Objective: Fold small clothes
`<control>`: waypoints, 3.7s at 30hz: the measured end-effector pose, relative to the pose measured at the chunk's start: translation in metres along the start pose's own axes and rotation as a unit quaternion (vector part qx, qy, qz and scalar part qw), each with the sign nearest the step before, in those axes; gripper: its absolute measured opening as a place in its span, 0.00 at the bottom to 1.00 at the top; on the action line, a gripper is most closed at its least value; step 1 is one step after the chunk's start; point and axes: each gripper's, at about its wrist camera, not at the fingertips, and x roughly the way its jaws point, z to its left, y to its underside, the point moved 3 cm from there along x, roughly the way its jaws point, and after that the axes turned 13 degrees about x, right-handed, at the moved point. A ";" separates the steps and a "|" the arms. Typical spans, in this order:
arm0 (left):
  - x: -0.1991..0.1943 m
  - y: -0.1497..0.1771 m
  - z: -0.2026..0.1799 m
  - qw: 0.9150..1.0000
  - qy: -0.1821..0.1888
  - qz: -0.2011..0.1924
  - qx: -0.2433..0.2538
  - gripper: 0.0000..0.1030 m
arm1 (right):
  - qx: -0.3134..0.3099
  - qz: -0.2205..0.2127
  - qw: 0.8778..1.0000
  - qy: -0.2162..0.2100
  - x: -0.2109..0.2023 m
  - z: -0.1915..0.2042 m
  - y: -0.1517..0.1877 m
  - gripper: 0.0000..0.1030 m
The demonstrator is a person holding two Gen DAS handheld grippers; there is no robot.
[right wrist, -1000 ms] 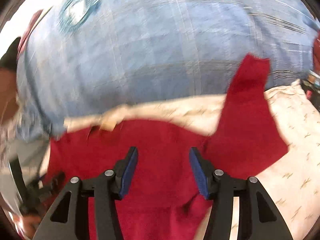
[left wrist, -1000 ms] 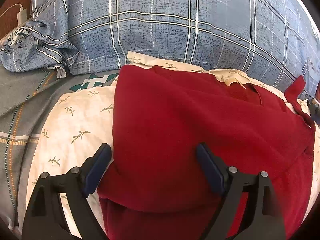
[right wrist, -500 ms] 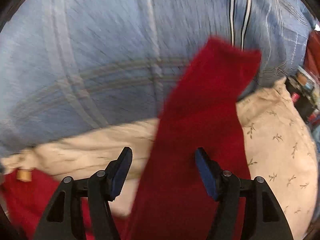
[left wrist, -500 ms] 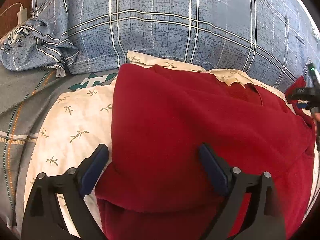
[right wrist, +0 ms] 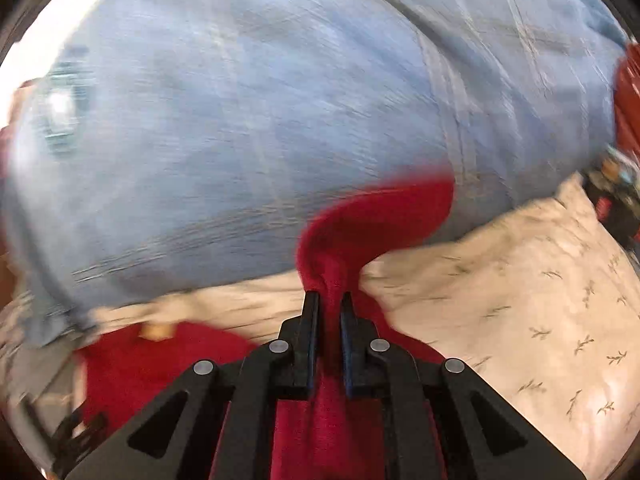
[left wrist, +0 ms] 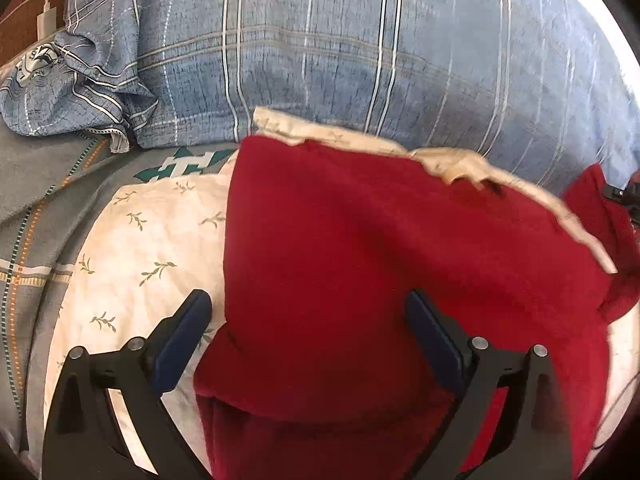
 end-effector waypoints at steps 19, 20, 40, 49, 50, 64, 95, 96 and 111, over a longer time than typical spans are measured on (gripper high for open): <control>-0.042 -0.009 -0.003 0.996 0.076 -0.033 -0.010 0.95 | -0.215 0.144 0.959 -0.118 -0.002 0.115 0.198 0.50; -0.042 -0.011 -0.008 0.996 0.087 -0.036 -0.006 0.95 | -0.209 0.133 0.961 -0.120 -0.010 0.115 0.197 0.56; -0.038 -0.074 -0.051 0.991 0.111 -0.068 0.042 0.10 | 0.017 0.039 0.998 -0.055 -0.042 -0.016 0.117 0.64; -0.046 -0.038 0.002 0.996 0.060 -0.064 0.013 0.10 | 0.052 0.067 0.995 -0.052 0.007 -0.005 0.097 0.70; -0.041 -0.032 0.008 0.997 0.056 -0.058 0.005 0.10 | 0.057 0.069 0.995 -0.054 0.009 -0.004 0.097 0.70; -0.029 -0.001 -0.009 0.997 0.054 -0.036 0.035 0.66 | -0.042 0.035 0.998 0.013 0.043 0.023 0.085 0.20; -0.050 0.003 0.030 0.998 0.028 -0.048 -0.020 0.73 | 0.000 0.046 0.999 0.018 0.018 0.003 0.097 0.47; -0.045 0.003 0.029 0.999 0.022 -0.041 -0.019 0.73 | 0.003 0.048 0.999 0.021 0.024 0.002 0.095 0.21; -0.010 0.025 0.031 1.000 -0.006 0.010 -0.017 0.81 | -0.083 0.042 0.995 0.042 -0.007 0.018 0.122 0.23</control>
